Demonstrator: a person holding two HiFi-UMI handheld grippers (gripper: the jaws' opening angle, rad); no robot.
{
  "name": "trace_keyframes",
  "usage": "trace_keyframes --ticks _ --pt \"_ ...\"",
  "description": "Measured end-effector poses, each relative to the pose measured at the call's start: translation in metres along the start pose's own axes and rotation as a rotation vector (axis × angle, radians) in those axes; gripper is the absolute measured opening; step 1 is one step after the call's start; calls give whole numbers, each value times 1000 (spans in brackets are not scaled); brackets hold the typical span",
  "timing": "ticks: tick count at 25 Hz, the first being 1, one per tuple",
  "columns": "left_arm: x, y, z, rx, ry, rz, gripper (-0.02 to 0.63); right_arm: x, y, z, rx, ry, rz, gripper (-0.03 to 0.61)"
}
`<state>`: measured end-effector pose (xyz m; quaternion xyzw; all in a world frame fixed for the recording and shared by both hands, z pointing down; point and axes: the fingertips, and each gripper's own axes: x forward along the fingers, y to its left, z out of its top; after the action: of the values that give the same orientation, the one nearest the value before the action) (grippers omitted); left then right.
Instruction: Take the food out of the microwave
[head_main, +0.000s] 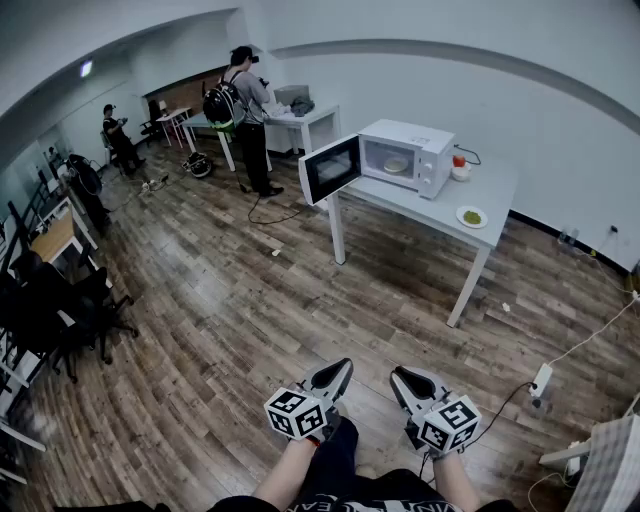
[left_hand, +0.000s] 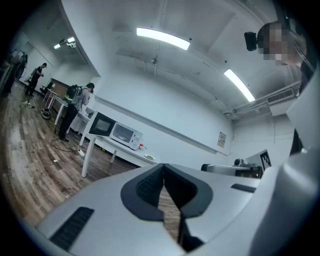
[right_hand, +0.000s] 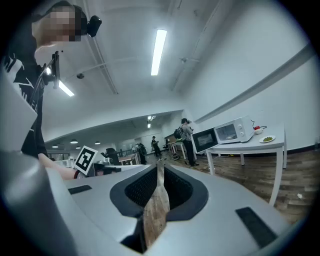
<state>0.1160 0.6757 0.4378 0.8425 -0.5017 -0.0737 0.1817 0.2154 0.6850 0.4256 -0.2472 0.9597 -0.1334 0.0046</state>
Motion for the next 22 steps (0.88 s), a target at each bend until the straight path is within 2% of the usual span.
trace_keyframes --ticks 6,11,15,22 --pt "45 26 10 9 6 -18 9 33 -47 5 25 2 -28 61" --pt "85 66 20 -18 21 -14 9 69 -83 13 23 21 -49 60" --pt "116 94 37 -7 13 -22 9 101 -115 20 34 26 -71 61" --pt "168 149 53 -24 49 -24 9 158 -165 27 75 49 -102 61"
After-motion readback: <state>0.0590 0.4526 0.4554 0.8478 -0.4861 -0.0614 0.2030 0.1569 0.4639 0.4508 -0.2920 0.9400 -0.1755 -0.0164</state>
